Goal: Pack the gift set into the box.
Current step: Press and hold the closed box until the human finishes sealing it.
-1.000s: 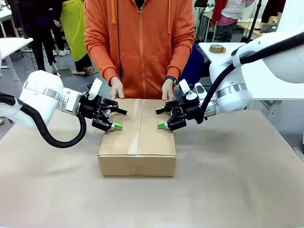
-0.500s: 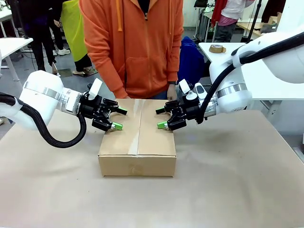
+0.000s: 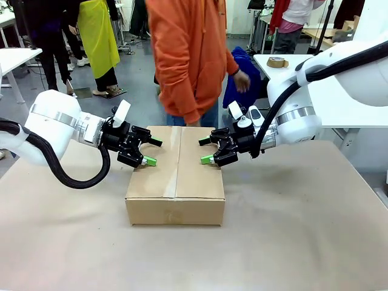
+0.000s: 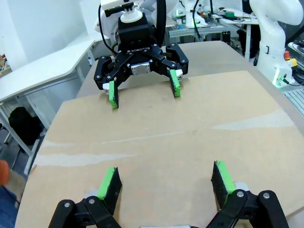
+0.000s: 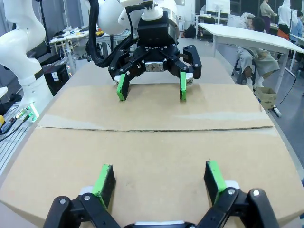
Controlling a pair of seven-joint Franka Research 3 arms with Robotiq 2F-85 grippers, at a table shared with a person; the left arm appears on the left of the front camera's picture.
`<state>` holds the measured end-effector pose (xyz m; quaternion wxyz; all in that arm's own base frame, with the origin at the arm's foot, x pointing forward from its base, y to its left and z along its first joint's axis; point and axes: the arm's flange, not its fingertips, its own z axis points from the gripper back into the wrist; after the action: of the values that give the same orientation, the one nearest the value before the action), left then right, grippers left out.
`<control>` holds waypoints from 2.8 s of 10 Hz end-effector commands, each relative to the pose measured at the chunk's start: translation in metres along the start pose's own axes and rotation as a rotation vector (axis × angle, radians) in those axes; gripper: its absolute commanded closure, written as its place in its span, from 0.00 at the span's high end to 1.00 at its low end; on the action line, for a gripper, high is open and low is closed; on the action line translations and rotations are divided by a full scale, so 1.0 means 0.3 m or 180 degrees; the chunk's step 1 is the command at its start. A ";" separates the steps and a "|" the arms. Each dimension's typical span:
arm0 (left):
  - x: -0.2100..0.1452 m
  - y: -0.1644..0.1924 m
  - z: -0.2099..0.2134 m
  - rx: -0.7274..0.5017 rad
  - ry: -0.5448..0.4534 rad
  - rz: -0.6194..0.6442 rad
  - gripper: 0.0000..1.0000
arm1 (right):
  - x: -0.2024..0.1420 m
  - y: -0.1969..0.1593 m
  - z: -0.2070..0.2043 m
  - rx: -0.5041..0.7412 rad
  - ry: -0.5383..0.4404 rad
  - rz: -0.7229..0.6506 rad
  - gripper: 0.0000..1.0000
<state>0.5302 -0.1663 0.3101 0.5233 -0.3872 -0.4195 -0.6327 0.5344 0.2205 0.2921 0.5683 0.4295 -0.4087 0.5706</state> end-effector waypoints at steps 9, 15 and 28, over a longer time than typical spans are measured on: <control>-0.008 -0.008 -0.005 0.0001 -0.0019 -0.0051 1.00 | -0.006 0.006 0.000 -0.0007 0.0023 -0.0011 1.00; -0.008 -0.008 -0.005 0.0001 -0.0019 -0.0051 1.00 | -0.006 0.006 0.000 -0.0007 0.0023 -0.0011 1.00; -0.008 -0.008 -0.005 0.0001 -0.0019 -0.0051 1.00 | -0.006 0.006 0.000 -0.0007 0.0023 -0.0011 1.00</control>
<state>0.5302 -0.1663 0.3101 0.5233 -0.3873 -0.4195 -0.6327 0.5344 0.2205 0.2921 0.5683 0.4295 -0.4087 0.5706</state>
